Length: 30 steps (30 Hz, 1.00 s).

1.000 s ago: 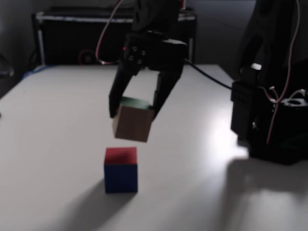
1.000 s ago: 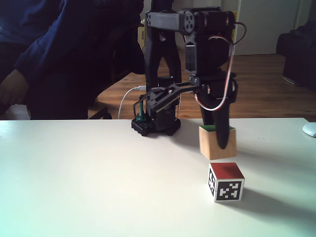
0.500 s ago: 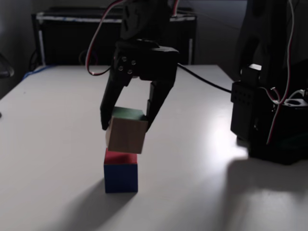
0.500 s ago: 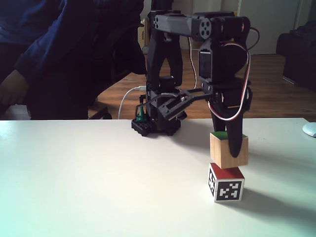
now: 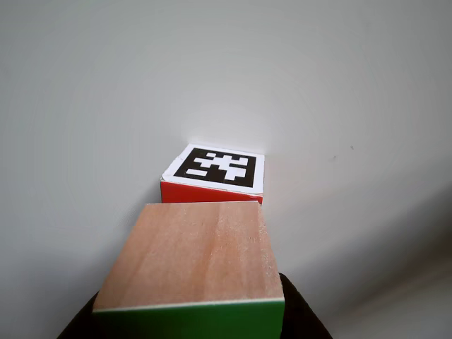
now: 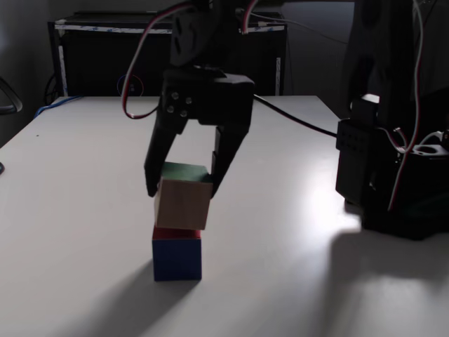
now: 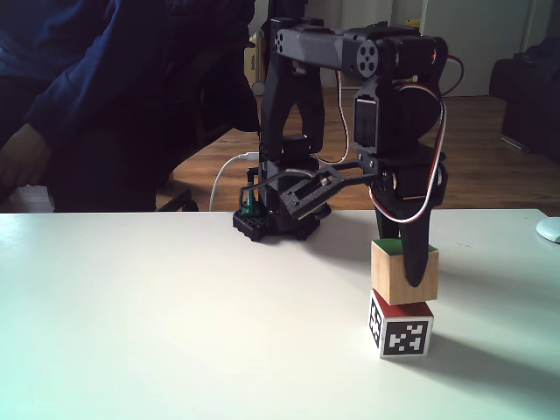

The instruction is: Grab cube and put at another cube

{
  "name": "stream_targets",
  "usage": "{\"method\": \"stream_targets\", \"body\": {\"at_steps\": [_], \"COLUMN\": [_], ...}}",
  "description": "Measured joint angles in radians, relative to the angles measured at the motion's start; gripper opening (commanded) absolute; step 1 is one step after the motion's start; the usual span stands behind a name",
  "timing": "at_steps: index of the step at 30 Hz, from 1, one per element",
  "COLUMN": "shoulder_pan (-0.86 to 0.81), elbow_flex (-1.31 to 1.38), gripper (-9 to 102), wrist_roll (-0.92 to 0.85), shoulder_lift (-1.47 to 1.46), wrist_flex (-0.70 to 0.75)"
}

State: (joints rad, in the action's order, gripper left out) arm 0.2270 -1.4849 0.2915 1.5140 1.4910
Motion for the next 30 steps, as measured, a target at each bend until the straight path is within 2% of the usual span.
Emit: {"method": "stream_targets", "body": {"at_steps": [30], "shoulder_pan": [-0.003], "elbow_flex": [0.058], "gripper": [38], "wrist_roll": [0.02], "shoulder_lift": [-0.066], "wrist_flex": [0.052]}}
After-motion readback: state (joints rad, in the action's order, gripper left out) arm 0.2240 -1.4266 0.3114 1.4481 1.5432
